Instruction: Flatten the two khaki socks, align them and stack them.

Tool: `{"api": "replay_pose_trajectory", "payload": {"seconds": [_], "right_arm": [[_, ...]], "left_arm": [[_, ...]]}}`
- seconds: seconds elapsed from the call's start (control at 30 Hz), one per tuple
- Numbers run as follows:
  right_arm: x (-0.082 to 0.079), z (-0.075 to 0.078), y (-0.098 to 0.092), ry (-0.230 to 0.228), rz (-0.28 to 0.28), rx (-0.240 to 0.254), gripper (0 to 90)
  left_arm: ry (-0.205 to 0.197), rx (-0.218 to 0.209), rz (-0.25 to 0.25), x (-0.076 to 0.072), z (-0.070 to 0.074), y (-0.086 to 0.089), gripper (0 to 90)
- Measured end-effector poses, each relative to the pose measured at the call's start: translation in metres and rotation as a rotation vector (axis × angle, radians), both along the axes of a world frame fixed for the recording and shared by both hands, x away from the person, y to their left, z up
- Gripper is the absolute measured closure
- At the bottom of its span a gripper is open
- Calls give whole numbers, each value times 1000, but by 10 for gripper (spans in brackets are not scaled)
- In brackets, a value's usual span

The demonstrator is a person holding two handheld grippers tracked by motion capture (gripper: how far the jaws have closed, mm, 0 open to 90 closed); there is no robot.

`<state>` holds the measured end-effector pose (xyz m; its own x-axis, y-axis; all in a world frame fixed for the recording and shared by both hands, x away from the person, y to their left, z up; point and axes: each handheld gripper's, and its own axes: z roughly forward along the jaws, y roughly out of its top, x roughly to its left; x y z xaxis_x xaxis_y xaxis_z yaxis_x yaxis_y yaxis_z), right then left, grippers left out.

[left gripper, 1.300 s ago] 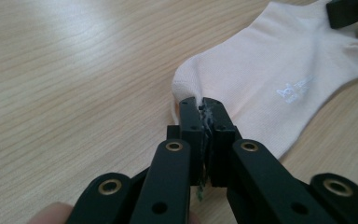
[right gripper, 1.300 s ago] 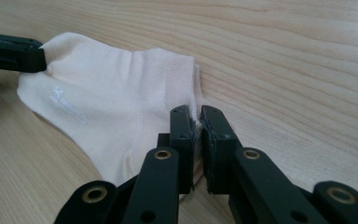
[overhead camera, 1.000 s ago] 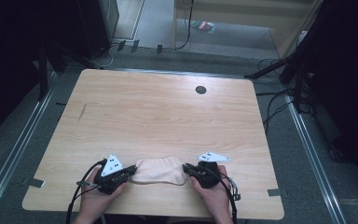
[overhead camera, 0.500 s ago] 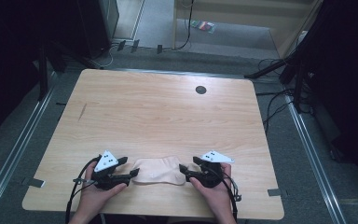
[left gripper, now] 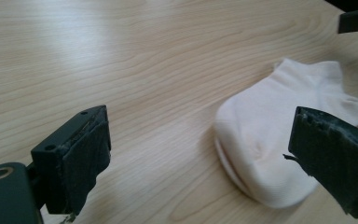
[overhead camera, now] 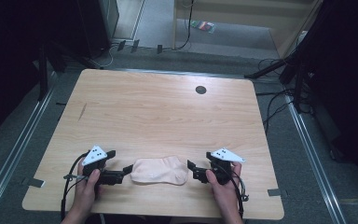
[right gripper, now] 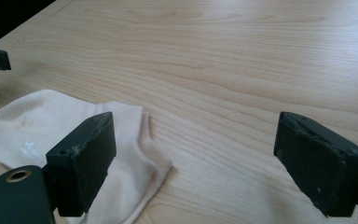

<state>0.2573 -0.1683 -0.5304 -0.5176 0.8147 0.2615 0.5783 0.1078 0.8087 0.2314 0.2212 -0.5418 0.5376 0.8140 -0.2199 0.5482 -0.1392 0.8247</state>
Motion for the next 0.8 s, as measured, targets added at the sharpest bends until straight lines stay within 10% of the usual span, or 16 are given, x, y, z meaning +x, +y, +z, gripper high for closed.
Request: {"api": "replay_pose_trajectory", "payload": {"seconds": [0.8], "right_arm": [[10,-2,-55,-69,-133,-76,133]], "left_arm": [[-9,25,137,12,-6,62,34]]}}
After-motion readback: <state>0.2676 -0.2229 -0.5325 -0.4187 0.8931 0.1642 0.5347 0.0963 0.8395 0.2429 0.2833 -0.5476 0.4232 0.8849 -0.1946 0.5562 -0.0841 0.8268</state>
